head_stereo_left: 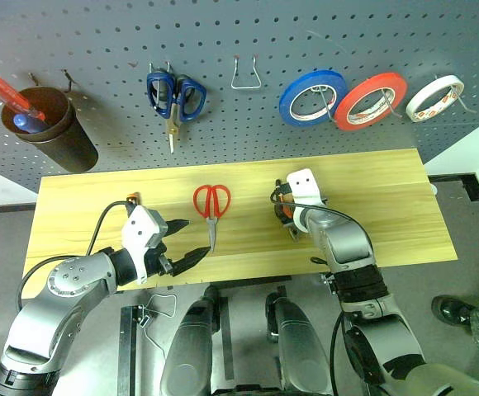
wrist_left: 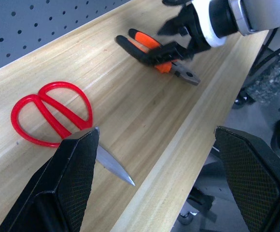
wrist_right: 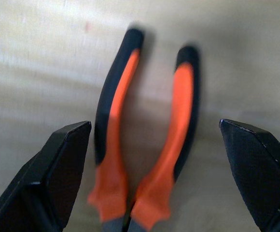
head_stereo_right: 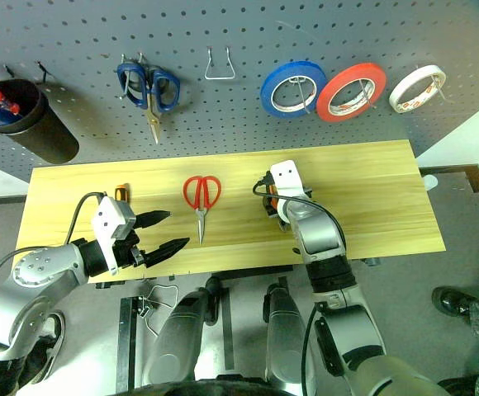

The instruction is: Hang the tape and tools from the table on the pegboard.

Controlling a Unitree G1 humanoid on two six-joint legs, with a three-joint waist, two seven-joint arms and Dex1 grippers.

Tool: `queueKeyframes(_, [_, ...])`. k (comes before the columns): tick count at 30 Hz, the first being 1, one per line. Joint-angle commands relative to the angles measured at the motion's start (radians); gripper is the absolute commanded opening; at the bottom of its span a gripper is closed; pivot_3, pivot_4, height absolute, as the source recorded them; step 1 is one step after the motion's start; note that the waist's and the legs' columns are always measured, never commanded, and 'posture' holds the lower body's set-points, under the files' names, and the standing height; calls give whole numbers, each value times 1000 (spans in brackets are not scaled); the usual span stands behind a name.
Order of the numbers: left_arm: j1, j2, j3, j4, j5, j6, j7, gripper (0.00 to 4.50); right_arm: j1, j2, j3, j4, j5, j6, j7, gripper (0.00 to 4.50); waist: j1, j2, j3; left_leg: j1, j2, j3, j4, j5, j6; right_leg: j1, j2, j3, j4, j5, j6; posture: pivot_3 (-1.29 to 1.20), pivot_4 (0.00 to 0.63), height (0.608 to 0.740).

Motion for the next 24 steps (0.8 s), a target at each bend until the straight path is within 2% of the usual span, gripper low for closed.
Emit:
queueKeyframes(1, [9,2,21,-48,-19,-2,7,3989,-12,-24,0,-39,4,21,23,4463,0,0,1,0,0,0,0,0,0,0,0,0,0,0,0,48,446,714])
queueKeyframes(5, [8,3,23,-50,-22,0,11,3989,-15,-32,-2,-34,5,20,30,4463,-1,0,4,0,0,0,0,0,0,0,0,0,0,0,0,45,449,714])
queueKeyframes(6, [8,3,23,-49,-22,-1,12,3989,-15,-32,-5,-32,2,16,24,4297,-1,0,4,0,0,0,0,0,0,0,0,0,0,0,0,46,450,714])
queueKeyframes(8, [7,4,22,-50,-22,-1,15,3989,-15,-33,-5,-30,0,11,23,3900,0,0,5,0,0,0,0,0,0,0,0,0,0,0,0,47,449,714])
queueKeyframes(12, [8,5,24,-51,-23,-1,19,3989,-14,-33,-3,-26,-2,6,23,2565,1,-1,8,0,0,0,0,0,0,0,0,0,0,0,0,47,449,714])
queueKeyframes(13, [6,5,22,-49,-23,-2,20,3989,-16,-33,-3,-23,-2,4,24,2396,1,-1,8,0,0,0,0,0,0,0,0,0,0,0,0,48,448,714])
queueKeyframes(20, [-7,-1,11,-36,-16,-11,20,3989,-2,-41,8,-27,-7,-34,31,2395,1,-1,8,-1,0,0,0,0,0,-1,0,0,0,0,0,48,434,714])
queueKeyframes(24, [-15,-13,22,-35,-44,-21,3,3989,85,-73,32,-195,34,-97,122,2395,4,-1,8,-1,0,0,-1,0,0,-1,0,0,-1,0,0,46,424,714])
